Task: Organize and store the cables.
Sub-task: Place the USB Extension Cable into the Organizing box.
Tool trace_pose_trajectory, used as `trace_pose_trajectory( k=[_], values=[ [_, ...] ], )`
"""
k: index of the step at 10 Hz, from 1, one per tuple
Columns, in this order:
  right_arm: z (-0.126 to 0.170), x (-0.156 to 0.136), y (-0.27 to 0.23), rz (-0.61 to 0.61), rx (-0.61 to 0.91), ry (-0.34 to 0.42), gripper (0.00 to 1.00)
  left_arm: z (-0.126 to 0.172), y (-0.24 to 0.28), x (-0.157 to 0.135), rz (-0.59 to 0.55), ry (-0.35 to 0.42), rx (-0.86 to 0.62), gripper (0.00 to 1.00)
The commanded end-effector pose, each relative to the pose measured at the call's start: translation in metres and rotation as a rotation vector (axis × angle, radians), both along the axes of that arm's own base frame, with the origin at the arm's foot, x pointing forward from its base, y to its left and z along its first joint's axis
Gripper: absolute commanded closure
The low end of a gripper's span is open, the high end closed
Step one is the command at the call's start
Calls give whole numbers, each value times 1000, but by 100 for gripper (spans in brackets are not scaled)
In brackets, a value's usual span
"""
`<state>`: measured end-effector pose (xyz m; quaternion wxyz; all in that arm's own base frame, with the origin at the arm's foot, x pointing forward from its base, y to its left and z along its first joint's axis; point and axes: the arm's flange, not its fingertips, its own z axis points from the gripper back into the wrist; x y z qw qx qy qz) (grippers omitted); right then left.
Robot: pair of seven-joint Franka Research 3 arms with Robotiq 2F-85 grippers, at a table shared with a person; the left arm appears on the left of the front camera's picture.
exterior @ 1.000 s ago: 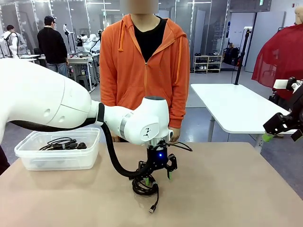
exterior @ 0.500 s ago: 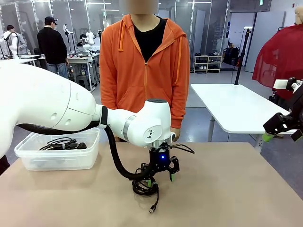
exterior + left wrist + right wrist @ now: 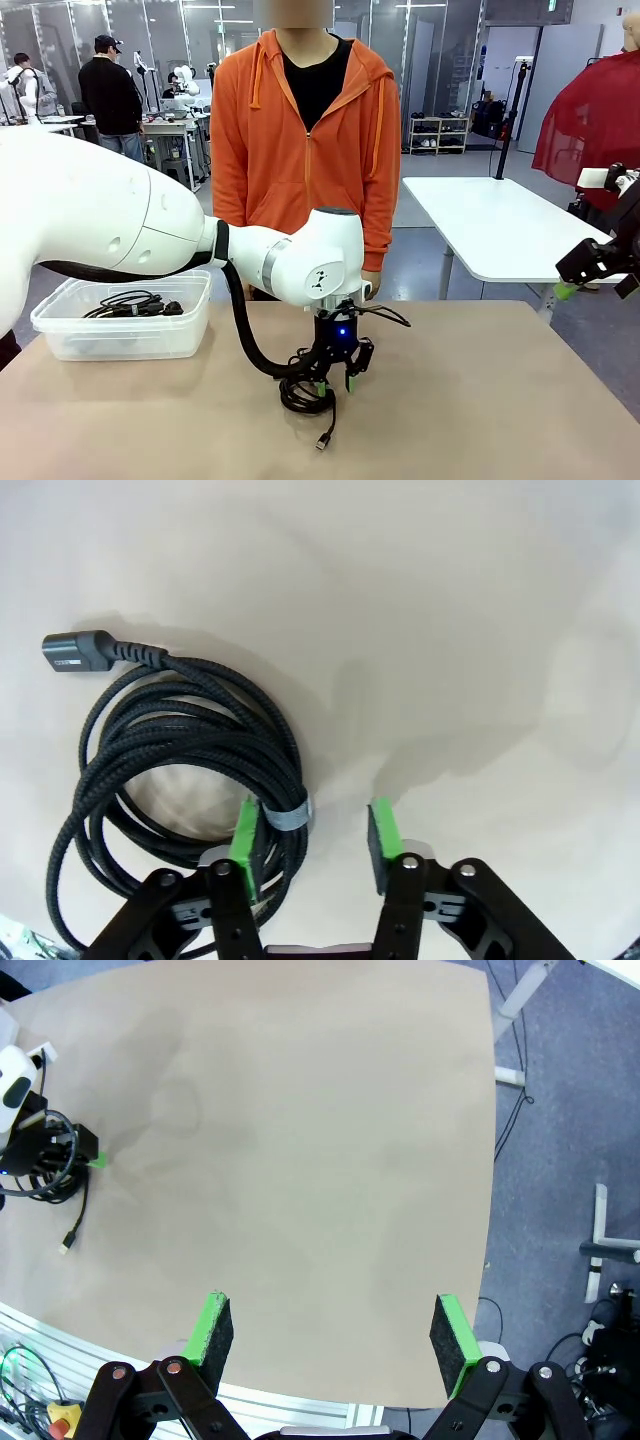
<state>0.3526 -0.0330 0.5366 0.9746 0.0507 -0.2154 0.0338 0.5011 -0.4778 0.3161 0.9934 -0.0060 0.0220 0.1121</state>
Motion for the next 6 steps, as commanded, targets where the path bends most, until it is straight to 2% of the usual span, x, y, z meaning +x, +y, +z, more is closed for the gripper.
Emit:
trace_pose_trajectory(
  k=[1, 2, 6],
  values=[
    [1, 1, 2, 5, -2, 8, 0, 2, 1, 1, -37, 10, 33, 100],
    [1, 1, 2, 5, -2, 8, 0, 3, 1, 0, -46, 8, 36, 98],
    [1, 1, 2, 5, -2, 8, 0, 2, 0, 1, -56, 18, 42, 100]
  ],
)
